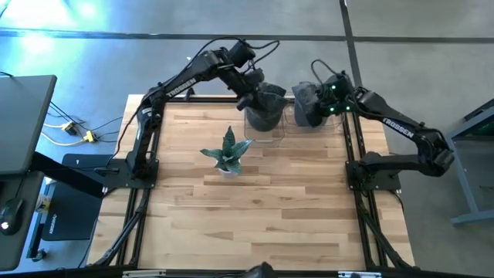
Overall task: Pick & Place hat
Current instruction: Adjust the green cap in the left transparent bin
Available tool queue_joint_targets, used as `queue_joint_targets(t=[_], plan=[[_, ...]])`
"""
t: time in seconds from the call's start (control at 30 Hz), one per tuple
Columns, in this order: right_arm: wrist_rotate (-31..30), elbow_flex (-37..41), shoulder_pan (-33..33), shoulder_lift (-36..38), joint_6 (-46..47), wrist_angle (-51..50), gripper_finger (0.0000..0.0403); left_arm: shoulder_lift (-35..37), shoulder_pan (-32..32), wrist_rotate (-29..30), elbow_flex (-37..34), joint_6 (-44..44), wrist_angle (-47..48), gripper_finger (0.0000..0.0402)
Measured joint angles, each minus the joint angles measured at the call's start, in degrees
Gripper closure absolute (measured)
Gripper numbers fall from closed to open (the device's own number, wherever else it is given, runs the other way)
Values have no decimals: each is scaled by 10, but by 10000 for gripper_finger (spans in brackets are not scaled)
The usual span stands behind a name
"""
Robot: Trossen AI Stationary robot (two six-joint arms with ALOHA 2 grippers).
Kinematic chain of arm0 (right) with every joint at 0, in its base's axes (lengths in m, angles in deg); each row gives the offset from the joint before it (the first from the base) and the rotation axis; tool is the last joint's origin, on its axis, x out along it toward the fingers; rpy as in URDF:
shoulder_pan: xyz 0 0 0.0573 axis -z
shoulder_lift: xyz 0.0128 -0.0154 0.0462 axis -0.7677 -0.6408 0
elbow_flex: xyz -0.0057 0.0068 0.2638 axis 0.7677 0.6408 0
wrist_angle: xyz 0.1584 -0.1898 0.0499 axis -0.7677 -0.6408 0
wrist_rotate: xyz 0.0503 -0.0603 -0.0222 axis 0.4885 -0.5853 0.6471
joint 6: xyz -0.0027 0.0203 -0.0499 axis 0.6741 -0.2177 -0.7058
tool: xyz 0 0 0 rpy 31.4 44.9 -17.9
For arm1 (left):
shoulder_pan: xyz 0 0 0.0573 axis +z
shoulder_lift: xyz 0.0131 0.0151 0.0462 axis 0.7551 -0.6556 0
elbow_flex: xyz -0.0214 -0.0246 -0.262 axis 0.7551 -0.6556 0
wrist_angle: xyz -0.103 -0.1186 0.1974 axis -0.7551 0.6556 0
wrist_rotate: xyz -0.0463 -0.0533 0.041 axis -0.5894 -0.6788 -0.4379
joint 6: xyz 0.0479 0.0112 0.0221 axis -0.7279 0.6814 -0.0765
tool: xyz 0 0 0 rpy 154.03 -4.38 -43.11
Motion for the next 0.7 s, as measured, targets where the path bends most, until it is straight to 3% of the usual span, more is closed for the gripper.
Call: queue_joint_targets(t=[0.23, 0.4, 0.57, 0.7], plan=[[41, 0, -74, -61, 3, 112, 401, -67, 7, -7, 1, -11, 65, 402], [38, 0, -104, -138, 9, 238, 401, -84, 7, 85, 1, -2, 60, 402], [-33, 0, -104, -201, 34, 296, 402, -91, 5, 225, -1, 20, 31, 402], [-109, 0, -104, -219, 28, 327, 400, -88, 19, 241, 0, 30, 20, 402]])
